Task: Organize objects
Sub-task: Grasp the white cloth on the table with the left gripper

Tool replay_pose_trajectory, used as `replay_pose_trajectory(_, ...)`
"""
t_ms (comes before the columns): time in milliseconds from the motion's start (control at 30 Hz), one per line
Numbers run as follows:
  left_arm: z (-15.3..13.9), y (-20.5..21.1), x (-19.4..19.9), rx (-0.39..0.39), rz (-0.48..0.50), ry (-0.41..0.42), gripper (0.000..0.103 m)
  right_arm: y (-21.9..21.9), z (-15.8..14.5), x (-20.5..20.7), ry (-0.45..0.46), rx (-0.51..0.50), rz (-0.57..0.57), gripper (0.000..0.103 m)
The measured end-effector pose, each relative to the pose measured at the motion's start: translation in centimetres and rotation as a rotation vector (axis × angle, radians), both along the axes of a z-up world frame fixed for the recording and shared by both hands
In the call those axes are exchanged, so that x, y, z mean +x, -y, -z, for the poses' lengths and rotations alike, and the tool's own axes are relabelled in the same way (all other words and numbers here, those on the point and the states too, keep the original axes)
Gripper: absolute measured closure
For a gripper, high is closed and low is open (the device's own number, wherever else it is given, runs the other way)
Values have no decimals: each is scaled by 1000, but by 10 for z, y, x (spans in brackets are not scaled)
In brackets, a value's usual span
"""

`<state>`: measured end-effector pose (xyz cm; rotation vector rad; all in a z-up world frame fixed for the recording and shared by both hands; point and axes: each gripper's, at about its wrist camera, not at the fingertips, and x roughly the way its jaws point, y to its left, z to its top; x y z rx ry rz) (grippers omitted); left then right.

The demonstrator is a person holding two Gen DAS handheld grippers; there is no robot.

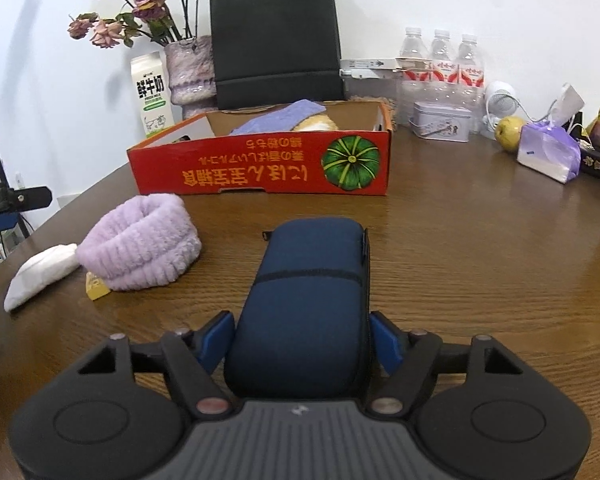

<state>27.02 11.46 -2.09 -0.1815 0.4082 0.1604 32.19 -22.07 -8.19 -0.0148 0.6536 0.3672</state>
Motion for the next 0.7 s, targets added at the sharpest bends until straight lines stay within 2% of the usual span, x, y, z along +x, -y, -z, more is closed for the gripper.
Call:
replay_pose_trajectory(67,0,1,0,5,-2,-1,0,-6,1,2,-3,-47,24,15)
replay_pose_trajectory(100,1,2,1,7,-4,-2,0,-12,3,3,-3,-97,41,14)
replay_pose_trajectory(167,2,3,3,11,-2,-13,0,-19,2,1,15,-121,34,15)
replay_pose_trajectory(267,3,6,6,23,-9,-33,0,-23,3,6,4,-101,18,15)
replay_pose_trajectory(333,1,8,5,27,-16,-39,0,-22,3,9,-1,-90,21,19)
replay_pose_trajectory(400,-2,8,1,32,-22,-40,0,-23,3,11,7,-90,22,32)
replay_pose_trajectory(700,-11,-14,-18,83,-63,-119,0,-21,2,12,11,-56,11,34)
